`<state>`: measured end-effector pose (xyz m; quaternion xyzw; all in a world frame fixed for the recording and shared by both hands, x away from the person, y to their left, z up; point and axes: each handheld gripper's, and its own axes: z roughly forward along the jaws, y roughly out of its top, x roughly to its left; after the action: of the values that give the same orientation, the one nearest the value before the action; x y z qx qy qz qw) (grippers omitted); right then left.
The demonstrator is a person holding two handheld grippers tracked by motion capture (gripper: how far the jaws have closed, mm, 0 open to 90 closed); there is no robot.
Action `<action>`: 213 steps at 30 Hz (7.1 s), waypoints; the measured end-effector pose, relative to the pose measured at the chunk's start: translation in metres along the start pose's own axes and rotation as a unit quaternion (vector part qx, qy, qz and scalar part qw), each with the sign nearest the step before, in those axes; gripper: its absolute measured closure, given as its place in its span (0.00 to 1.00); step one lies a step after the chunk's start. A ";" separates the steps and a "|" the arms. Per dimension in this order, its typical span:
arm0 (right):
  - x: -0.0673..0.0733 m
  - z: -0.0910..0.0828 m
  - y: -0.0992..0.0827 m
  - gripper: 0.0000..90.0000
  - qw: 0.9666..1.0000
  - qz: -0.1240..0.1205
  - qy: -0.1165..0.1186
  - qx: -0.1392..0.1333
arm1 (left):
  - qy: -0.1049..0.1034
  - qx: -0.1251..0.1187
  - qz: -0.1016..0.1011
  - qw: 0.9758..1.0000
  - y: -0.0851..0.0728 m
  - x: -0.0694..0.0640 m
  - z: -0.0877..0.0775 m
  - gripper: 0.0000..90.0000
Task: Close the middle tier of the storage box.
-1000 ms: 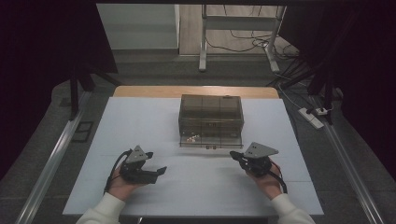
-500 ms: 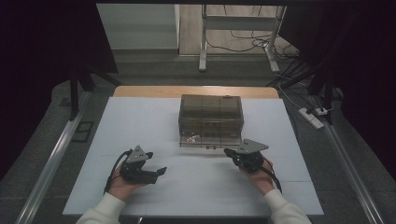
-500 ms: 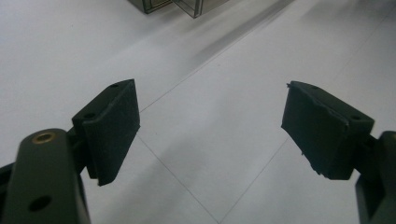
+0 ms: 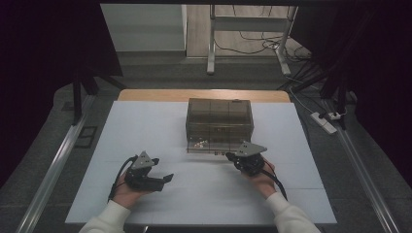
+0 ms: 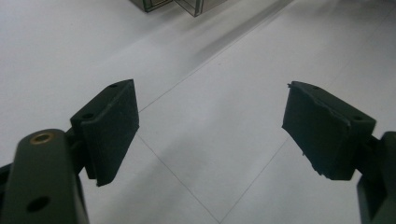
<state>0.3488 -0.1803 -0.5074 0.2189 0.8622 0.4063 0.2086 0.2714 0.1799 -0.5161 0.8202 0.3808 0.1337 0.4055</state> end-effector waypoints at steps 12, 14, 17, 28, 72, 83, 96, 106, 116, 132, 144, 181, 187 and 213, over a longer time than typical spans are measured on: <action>-0.001 0.009 0.000 0.99 1.000 -0.007 -0.007 0.005 | 0.001 0.004 -0.002 1.000 0.000 0.001 0.001 0.18; -0.001 0.010 0.001 0.99 1.000 -0.005 -0.008 0.005 | 0.000 0.005 -0.003 1.000 0.000 0.001 0.001 0.18; -0.003 0.011 0.002 0.99 1.000 -0.004 -0.010 0.005 | 0.000 0.005 -0.003 1.000 0.000 0.001 0.001 0.18; -0.009 0.014 0.004 0.99 1.000 0.003 -0.018 0.000 | 0.000 0.006 -0.003 1.000 0.000 0.001 0.002 0.18; -0.027 0.029 0.010 0.99 0.999 0.015 -0.035 -0.002 | 0.003 0.008 0.003 1.000 -0.001 0.001 0.002 0.18; -0.031 0.033 0.011 0.99 0.999 0.019 -0.038 -0.004 | 0.003 0.009 0.004 1.000 -0.001 0.001 0.002 0.18; -0.035 0.038 0.012 0.99 0.999 0.024 -0.041 -0.001 | 0.003 0.010 0.004 1.000 -0.001 0.001 0.002 0.18; -0.040 0.043 0.011 0.99 0.999 0.026 -0.045 0.002 | 0.003 0.010 0.003 1.000 -0.001 0.001 0.002 0.18; -0.043 0.045 0.013 0.99 0.998 0.030 -0.047 -0.004 | 0.004 0.011 0.004 1.000 -0.001 0.001 0.003 0.18; -0.045 0.047 0.013 0.99 0.998 0.030 -0.048 -0.004 | 0.004 0.011 0.004 1.000 -0.001 0.001 0.003 0.18; -0.045 0.042 0.011 0.99 0.998 0.039 -0.049 -0.004 | 0.005 0.009 0.002 1.000 -0.002 0.002 0.002 0.17; -0.036 -0.050 -0.029 0.44 0.996 0.080 -0.018 -0.025 | 0.009 0.007 0.000 1.000 -0.003 0.002 0.000 0.17; -0.033 -0.070 -0.045 0.40 0.996 0.087 -0.016 -0.026 | 0.008 0.007 0.001 1.000 -0.003 0.001 0.000 0.17; -0.027 -0.118 -0.092 0.37 0.995 0.092 -0.035 -0.028 | 0.012 0.013 0.001 1.000 -0.004 0.000 0.001 0.16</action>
<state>0.2886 -0.3197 -0.5063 0.3053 0.8192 0.4395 0.2065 0.2703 0.1810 -0.5200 0.8241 0.3867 0.1384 0.3902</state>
